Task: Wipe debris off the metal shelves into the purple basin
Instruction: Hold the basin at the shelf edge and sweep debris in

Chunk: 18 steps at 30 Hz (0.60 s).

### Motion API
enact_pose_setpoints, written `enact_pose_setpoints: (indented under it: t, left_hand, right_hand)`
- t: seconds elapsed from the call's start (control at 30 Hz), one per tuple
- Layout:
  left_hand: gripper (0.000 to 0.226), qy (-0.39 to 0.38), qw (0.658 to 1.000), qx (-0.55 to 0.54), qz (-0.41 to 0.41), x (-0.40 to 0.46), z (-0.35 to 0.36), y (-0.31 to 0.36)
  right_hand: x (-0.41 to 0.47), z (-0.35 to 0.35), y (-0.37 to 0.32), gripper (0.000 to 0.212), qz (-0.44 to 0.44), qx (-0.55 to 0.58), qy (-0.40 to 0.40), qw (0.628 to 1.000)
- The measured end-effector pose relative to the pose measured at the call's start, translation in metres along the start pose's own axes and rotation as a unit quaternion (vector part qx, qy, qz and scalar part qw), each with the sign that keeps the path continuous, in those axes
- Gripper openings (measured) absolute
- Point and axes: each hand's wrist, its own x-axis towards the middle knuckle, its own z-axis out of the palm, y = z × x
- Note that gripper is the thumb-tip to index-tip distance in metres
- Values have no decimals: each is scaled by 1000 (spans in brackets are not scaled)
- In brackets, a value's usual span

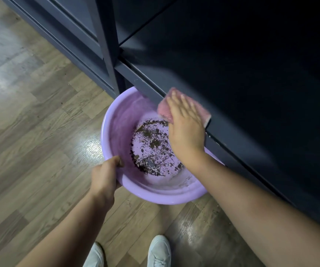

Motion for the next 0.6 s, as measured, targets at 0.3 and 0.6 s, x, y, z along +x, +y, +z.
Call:
enact_pose_setpoints:
  t: [0.3, 0.6]
  left_hand:
    - [13, -9, 1000, -1, 9, 5, -2, 3]
    - [11, -4, 1000, 0, 12, 10, -6, -7]
  right_hand:
    - [11, -41, 33, 56, 5, -42, 101, 994]
    - [30, -31, 67, 48, 142, -15, 23, 989]
